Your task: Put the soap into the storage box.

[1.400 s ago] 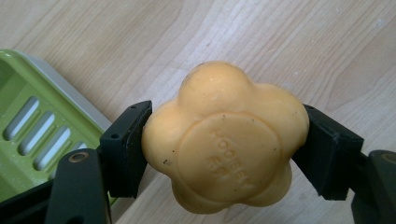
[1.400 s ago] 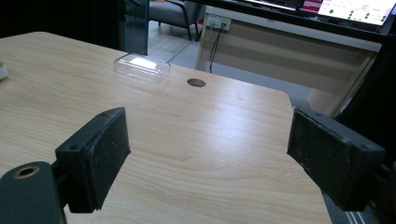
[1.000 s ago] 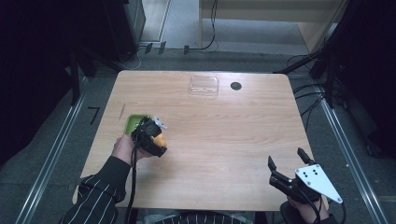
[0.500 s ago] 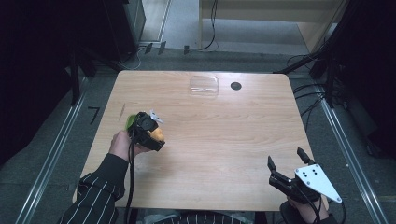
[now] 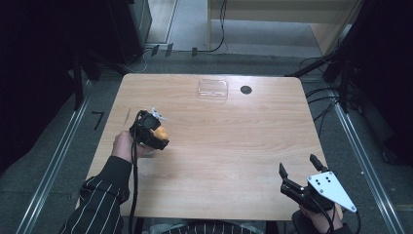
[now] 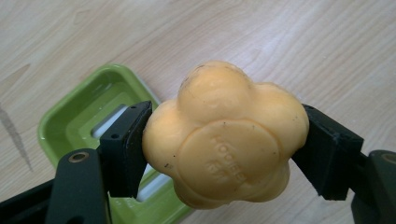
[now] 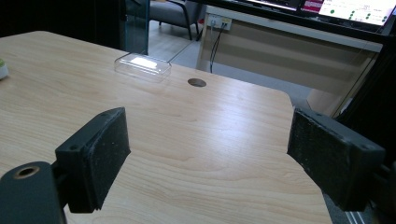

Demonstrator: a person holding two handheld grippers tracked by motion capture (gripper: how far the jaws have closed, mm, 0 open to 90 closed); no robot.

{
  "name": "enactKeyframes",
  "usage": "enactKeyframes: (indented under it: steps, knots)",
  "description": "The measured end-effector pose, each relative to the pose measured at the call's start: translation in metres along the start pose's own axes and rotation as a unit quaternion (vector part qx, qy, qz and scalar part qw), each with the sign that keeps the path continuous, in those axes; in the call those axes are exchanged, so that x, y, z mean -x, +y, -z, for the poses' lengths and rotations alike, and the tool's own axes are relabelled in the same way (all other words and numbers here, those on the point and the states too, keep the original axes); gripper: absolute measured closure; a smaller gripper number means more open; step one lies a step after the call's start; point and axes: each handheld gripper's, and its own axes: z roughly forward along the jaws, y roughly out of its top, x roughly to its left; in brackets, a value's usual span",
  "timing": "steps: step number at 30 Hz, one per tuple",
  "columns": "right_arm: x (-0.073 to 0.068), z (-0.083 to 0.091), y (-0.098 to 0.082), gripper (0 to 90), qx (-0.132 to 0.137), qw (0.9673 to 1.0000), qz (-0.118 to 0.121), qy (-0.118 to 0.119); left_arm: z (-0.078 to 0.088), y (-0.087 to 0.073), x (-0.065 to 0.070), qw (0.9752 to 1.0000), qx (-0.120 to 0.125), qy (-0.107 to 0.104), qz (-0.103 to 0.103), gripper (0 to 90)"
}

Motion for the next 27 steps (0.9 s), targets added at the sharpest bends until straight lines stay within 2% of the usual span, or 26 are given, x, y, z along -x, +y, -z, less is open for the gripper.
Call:
enactKeyframes:
  steps: [10, 12, 27]
  knots:
    - [0.0, 0.0, 0.0, 13.3, -0.002, 1.0, 0.001, 0.002, 0.002, 0.0, -0.016, 0.9997, 0.006, 0.005, 0.024, 26.8]
    - [0.0, 0.0, 0.0, 13.3, -0.002, 1.0, 0.0, 0.001, 0.002, 0.001, -0.018, 0.9996, 0.004, 0.014, 0.025, 26.8]
    - [0.0, 0.0, 0.0, 13.3, -0.002, 1.0, 0.001, 0.002, -0.004, -0.002, -0.039, 0.9986, -0.009, 0.02, 0.049, 26.8]
